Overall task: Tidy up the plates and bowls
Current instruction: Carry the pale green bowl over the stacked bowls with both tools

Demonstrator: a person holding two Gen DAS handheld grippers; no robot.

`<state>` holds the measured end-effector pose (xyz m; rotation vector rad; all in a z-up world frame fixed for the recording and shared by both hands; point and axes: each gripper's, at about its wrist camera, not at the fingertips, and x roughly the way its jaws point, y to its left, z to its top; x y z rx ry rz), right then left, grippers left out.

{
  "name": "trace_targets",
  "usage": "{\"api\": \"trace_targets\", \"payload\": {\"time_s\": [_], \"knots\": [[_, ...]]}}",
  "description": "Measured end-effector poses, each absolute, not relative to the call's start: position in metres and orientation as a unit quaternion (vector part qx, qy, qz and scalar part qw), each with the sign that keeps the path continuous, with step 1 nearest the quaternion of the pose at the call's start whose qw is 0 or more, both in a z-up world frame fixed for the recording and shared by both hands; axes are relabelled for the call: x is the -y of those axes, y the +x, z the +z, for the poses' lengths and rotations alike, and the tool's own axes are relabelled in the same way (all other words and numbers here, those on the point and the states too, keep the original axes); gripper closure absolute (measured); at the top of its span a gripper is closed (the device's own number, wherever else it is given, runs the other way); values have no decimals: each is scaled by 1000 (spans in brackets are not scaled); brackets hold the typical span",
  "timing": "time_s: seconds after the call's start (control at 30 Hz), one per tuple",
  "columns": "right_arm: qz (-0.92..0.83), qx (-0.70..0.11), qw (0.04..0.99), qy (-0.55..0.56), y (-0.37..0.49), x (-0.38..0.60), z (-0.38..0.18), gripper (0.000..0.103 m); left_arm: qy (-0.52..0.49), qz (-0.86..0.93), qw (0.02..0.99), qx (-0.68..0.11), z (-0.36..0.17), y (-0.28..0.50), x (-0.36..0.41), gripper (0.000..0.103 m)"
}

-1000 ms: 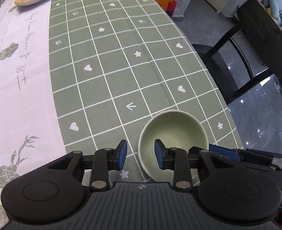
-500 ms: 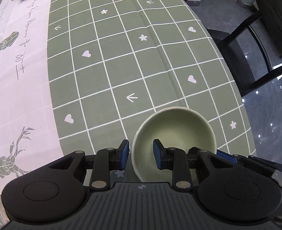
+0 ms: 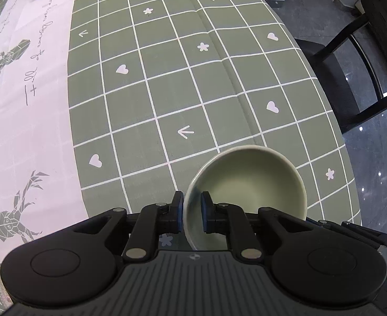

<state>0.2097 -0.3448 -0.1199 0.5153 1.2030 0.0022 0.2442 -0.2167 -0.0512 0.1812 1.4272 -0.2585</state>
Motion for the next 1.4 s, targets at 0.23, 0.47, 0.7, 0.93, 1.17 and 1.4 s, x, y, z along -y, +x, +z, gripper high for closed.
{"api": "trace_targets", "payload": {"time_s": [0.23, 0.47, 0.7, 0.93, 1.17, 1.4], "knots": [[-7, -538, 805, 249, 206, 353, -112, 94, 78, -131, 760, -632, -36, 240, 220, 92], [4, -518, 813, 267, 201, 355, -100, 95, 66, -135, 773, -616, -14, 238, 212, 94], [20, -511, 814, 275, 201, 345, -96, 95, 52, -129, 777, -613, -7, 237, 195, 96], [28, -506, 813, 287, 200, 342, -90, 95, 37, -130, 780, -612, 2, 235, 182, 96], [44, -461, 834, 299, 193, 340, -56, 96, 17, -133, 806, -577, 44, 227, 167, 97], [80, -452, 840, 288, 176, 321, -27, 96, 6, -131, 817, -561, 76, 196, 141, 96]]}}
